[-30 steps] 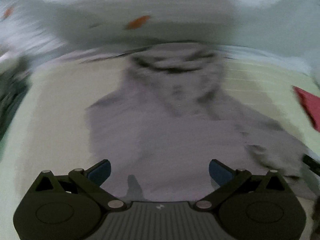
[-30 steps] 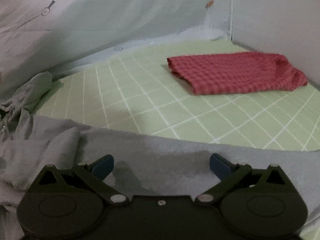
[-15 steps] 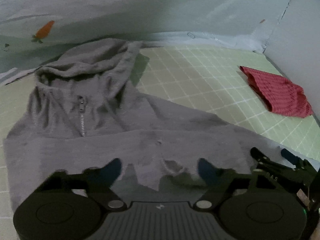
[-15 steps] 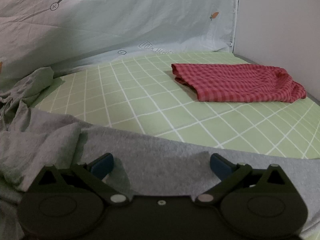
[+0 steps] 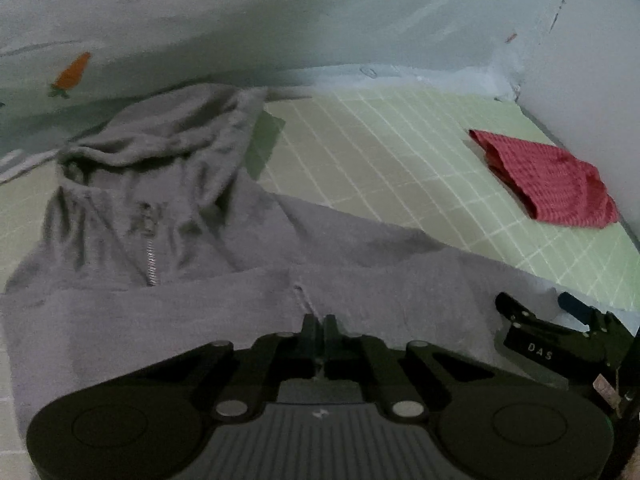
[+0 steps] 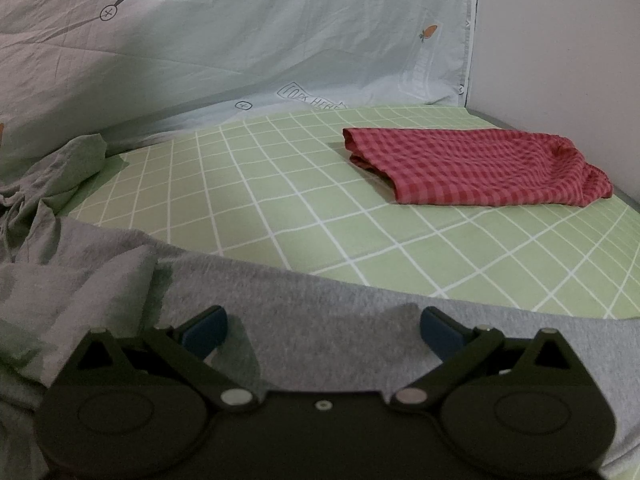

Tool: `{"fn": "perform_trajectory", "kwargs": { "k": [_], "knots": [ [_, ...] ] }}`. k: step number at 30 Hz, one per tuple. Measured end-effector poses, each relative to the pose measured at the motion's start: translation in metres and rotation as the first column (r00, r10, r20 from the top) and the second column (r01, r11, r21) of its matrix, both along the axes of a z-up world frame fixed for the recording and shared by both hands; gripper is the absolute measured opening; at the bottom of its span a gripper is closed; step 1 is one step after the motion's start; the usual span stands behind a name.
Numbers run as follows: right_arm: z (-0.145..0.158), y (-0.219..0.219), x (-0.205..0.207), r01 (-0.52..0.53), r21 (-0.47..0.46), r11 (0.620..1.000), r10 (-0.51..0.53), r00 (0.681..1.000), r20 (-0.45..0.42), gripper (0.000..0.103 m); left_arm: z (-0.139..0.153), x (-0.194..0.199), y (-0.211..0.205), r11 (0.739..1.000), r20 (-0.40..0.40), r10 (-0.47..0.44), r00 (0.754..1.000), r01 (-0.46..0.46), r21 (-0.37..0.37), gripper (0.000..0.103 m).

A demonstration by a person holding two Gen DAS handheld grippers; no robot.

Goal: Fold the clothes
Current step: 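Grasp the folded hoodie edge with the left gripper and smooth it flat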

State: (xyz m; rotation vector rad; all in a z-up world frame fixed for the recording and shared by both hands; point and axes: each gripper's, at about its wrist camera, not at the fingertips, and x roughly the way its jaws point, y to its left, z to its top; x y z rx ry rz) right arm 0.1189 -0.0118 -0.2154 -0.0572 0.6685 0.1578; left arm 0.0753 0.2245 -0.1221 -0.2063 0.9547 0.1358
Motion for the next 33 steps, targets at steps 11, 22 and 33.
{"fn": "perform_trajectory", "kwargs": {
  "k": [11, 22, 33],
  "knots": [
    [0.0, 0.001, 0.0, 0.003, 0.0, 1.0, -0.003, 1.0, 0.001, 0.103, 0.037, -0.066, 0.038, 0.944, 0.039, 0.139, 0.99, -0.144, 0.298, 0.003],
    [0.0, 0.002, 0.001, 0.003, -0.004, 1.0, -0.003, 1.0, 0.0, 0.103, 0.002, -0.128, 0.106, 0.869, -0.076, 0.422, 0.903, -0.379, 0.318, 0.014],
    [0.01, -0.013, 0.005, -0.032, 0.031, 0.999, 0.035, 0.995, -0.091, 0.103, 0.024, -0.129, 0.072, 0.879, 0.075, 0.362, 0.929, -0.367, 0.305, 0.089]
  ]
}}
